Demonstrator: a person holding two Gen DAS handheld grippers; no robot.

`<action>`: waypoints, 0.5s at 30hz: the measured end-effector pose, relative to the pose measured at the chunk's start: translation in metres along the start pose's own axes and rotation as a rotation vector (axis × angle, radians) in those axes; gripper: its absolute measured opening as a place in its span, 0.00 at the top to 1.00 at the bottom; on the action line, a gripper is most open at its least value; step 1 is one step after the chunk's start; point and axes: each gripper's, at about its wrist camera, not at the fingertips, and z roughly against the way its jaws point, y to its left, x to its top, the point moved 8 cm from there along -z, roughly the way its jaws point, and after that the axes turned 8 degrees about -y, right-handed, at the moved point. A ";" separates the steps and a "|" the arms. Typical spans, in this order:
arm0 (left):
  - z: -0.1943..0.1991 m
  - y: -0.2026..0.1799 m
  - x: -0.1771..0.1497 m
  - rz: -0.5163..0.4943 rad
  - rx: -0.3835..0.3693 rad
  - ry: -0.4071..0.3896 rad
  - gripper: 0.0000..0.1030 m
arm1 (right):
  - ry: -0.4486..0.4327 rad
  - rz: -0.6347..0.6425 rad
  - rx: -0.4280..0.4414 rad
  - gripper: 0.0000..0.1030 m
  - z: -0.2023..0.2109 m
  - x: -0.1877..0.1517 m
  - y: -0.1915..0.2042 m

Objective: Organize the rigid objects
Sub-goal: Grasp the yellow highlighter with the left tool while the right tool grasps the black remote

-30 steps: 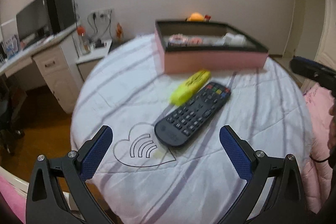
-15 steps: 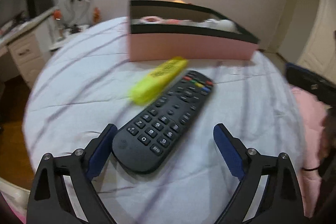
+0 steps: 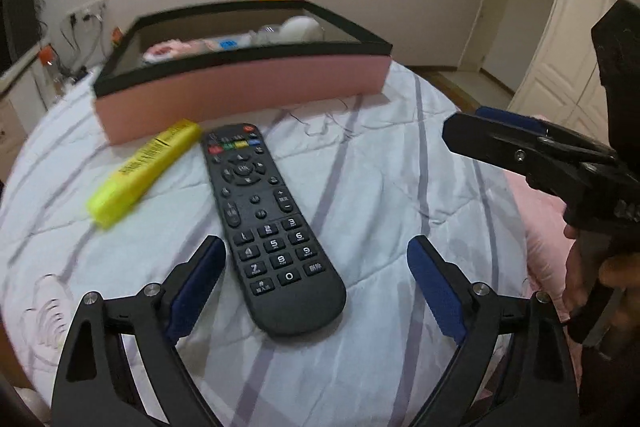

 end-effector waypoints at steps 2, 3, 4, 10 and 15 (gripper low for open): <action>0.017 0.013 0.002 0.015 0.031 -0.028 0.08 | -0.004 -0.003 -0.002 0.16 0.001 0.000 -0.001; 0.024 0.022 0.004 0.023 0.052 -0.041 0.07 | -0.003 -0.007 -0.001 0.16 0.000 0.000 0.000; 0.032 0.032 0.005 0.033 0.076 -0.054 0.07 | 0.001 -0.010 0.002 0.16 -0.001 0.000 0.000; 0.067 0.110 0.002 0.168 0.310 -0.102 0.04 | 0.043 0.027 0.064 0.16 -0.019 -0.013 0.040; 0.073 0.139 -0.007 0.202 0.417 -0.092 0.04 | 0.063 0.100 0.091 0.16 -0.044 -0.025 0.092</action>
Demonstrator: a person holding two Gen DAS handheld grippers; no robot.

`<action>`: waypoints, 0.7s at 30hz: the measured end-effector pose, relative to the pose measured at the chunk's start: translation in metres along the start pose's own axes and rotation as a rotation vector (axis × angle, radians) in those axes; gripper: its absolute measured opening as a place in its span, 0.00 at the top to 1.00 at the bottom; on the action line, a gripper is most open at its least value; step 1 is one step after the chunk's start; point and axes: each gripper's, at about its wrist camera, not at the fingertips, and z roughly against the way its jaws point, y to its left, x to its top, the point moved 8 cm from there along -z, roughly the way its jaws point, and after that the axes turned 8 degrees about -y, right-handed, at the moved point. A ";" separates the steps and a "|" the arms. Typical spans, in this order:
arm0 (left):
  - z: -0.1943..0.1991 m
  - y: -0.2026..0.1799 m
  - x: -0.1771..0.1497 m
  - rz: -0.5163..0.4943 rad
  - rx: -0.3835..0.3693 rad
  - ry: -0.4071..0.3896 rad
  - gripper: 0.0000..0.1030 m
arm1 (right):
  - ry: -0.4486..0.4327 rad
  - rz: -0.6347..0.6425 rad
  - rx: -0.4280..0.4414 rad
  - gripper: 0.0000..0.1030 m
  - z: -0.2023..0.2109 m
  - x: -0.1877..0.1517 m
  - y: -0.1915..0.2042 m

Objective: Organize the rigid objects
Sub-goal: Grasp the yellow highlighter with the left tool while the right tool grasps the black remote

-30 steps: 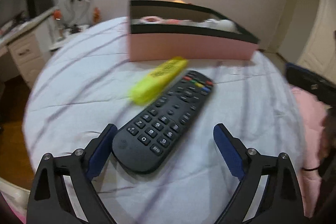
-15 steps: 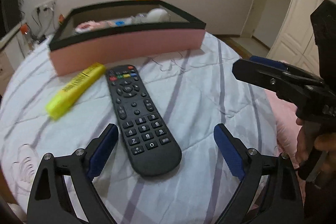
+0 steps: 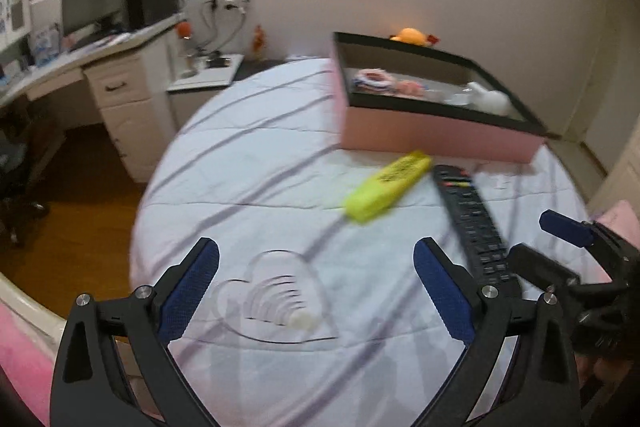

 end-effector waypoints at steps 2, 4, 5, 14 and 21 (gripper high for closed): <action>-0.005 0.000 -0.004 -0.035 0.024 0.008 0.04 | 0.034 0.016 -0.021 0.16 -0.014 -0.004 0.008; -0.011 0.003 -0.005 -0.062 0.059 0.010 0.04 | 0.061 0.021 -0.032 0.16 -0.026 -0.006 0.013; -0.012 0.003 -0.006 -0.075 0.071 0.018 0.04 | 0.075 0.023 -0.038 0.16 -0.032 -0.007 0.014; -0.046 -0.026 0.009 -0.167 0.028 0.052 0.04 | 0.115 0.095 -0.032 0.56 -0.032 -0.013 -0.009; -0.080 -0.056 0.020 -0.211 -0.010 0.088 0.08 | 0.105 0.043 -0.067 0.56 -0.018 -0.015 -0.050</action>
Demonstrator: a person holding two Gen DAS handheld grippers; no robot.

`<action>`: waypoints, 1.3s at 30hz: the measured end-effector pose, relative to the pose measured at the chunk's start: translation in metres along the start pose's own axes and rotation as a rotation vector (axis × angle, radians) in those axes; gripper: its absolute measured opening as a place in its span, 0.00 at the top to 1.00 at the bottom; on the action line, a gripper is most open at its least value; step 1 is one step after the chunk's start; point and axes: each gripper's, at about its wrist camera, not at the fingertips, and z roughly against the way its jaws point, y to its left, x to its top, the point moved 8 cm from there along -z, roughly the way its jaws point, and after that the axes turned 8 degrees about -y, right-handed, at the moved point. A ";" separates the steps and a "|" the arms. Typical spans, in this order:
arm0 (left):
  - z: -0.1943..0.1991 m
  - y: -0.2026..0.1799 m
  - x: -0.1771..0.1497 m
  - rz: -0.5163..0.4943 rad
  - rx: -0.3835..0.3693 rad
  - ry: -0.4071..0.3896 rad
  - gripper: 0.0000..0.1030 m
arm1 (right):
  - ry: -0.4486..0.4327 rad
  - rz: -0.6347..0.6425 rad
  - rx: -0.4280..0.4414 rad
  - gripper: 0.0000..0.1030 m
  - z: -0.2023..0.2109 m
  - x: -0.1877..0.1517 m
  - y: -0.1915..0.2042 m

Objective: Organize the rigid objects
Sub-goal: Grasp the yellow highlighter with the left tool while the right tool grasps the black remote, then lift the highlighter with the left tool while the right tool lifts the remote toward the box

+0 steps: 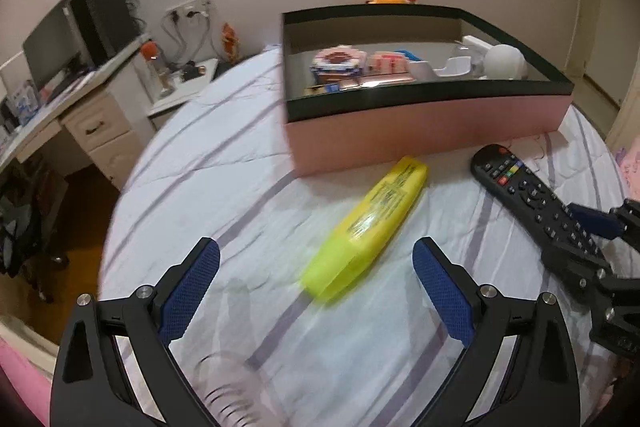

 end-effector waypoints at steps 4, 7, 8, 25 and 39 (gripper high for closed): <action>-0.018 -0.016 0.000 -0.032 -0.018 0.040 0.28 | -0.002 -0.017 0.022 0.56 -0.002 0.003 -0.002; -0.018 -0.023 0.003 -0.021 -0.077 0.028 0.58 | -0.005 -0.015 0.021 0.56 -0.004 0.005 -0.002; -0.017 -0.026 0.003 -0.027 -0.091 0.023 0.64 | 0.001 -0.019 0.024 0.56 -0.006 0.005 -0.002; 0.032 -0.047 -0.035 0.048 -0.184 0.045 0.74 | 0.019 0.009 0.062 0.56 -0.002 -0.002 0.004; 0.044 -0.055 -0.046 0.032 -0.148 0.036 0.72 | 0.018 -0.017 0.050 0.55 0.011 -0.013 0.014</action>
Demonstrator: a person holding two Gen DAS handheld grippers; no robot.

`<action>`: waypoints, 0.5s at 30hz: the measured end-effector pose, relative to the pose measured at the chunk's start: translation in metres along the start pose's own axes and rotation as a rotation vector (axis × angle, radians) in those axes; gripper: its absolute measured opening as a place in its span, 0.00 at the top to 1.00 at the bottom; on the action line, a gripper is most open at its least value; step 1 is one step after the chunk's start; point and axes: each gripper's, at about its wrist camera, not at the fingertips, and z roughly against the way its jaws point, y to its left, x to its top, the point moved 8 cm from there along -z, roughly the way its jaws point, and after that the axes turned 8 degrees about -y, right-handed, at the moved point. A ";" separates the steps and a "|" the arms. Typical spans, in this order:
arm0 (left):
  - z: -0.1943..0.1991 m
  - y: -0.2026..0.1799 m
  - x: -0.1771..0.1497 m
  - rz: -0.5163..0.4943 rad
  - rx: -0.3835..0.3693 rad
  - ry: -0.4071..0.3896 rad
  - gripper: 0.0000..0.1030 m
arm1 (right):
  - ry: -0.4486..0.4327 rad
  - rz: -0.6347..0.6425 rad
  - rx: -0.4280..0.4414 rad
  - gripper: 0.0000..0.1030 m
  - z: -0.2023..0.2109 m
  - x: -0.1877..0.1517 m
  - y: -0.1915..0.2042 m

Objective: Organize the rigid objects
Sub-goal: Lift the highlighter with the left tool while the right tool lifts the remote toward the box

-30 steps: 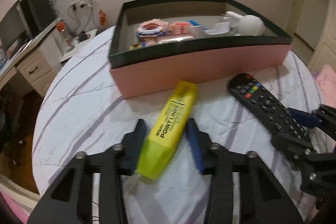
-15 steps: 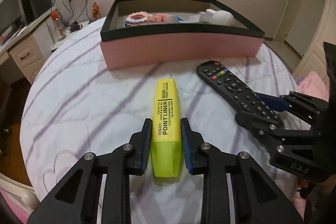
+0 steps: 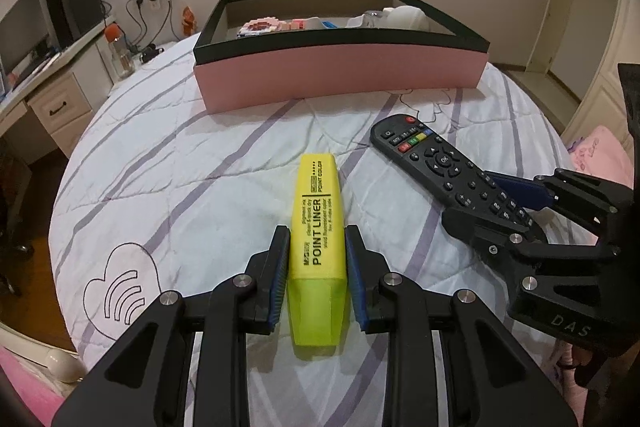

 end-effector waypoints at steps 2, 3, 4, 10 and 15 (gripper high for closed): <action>-0.002 0.000 0.002 0.000 0.002 -0.004 0.67 | 0.000 -0.008 0.001 0.55 -0.002 0.001 0.000; -0.002 0.000 0.002 -0.002 0.001 -0.006 0.65 | -0.002 -0.011 0.000 0.55 -0.003 0.002 -0.001; -0.003 0.000 0.002 -0.003 0.003 -0.009 0.62 | -0.003 -0.017 0.000 0.56 -0.003 0.003 -0.001; -0.008 -0.002 0.005 -0.013 0.010 -0.027 0.58 | 0.002 0.018 -0.022 0.55 -0.010 0.005 0.002; -0.006 -0.001 0.005 -0.027 0.019 -0.046 0.75 | -0.012 0.040 -0.020 0.55 -0.010 0.004 0.003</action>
